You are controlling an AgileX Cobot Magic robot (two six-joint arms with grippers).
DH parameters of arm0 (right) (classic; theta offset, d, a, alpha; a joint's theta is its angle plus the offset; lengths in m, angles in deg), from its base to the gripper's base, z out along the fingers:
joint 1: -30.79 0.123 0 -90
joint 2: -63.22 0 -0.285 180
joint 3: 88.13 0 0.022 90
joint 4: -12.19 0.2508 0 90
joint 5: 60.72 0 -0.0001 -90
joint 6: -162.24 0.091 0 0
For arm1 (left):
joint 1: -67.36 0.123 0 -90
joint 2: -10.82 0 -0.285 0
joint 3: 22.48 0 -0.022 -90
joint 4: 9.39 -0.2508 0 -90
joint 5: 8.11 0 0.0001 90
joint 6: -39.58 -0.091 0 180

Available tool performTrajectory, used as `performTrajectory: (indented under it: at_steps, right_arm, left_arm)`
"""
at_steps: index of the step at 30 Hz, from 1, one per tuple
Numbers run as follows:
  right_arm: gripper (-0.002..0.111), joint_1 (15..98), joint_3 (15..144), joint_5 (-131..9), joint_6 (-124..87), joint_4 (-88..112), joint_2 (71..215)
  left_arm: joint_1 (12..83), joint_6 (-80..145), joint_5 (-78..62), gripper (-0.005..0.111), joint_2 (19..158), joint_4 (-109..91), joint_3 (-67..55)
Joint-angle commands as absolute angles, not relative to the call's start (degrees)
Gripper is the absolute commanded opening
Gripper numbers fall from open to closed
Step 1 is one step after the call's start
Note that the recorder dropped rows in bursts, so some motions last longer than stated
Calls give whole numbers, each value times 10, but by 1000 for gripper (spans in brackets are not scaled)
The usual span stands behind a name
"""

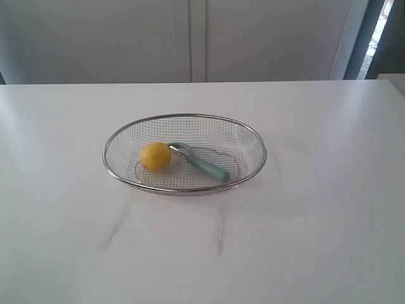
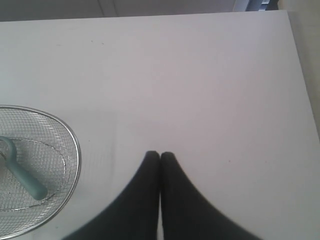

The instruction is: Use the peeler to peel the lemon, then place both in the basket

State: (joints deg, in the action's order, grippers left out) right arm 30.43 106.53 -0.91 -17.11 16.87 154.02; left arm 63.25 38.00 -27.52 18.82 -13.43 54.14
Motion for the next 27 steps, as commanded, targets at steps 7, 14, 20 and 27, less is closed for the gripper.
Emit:
performTrajectory:
  at_steps: [7, 14, 20, 27]
  right_arm:
    - [0, 301, 1064, -21, -178, 152, 1521]
    - [0, 301, 1064, -29, -178, 150, 1491]
    - [0, 301, 1049, -72, -178, 146, 1449]
    - [0, 301, 941, -158, -181, 122, 1387]
  left_arm:
    - [633, 380, -286, 0, 186, -131, 547]
    - [633, 380, -286, 0, 186, -131, 547]
    - [633, 380, -286, 0, 186, -131, 547]
    - [633, 380, -286, 0, 186, -131, 547]
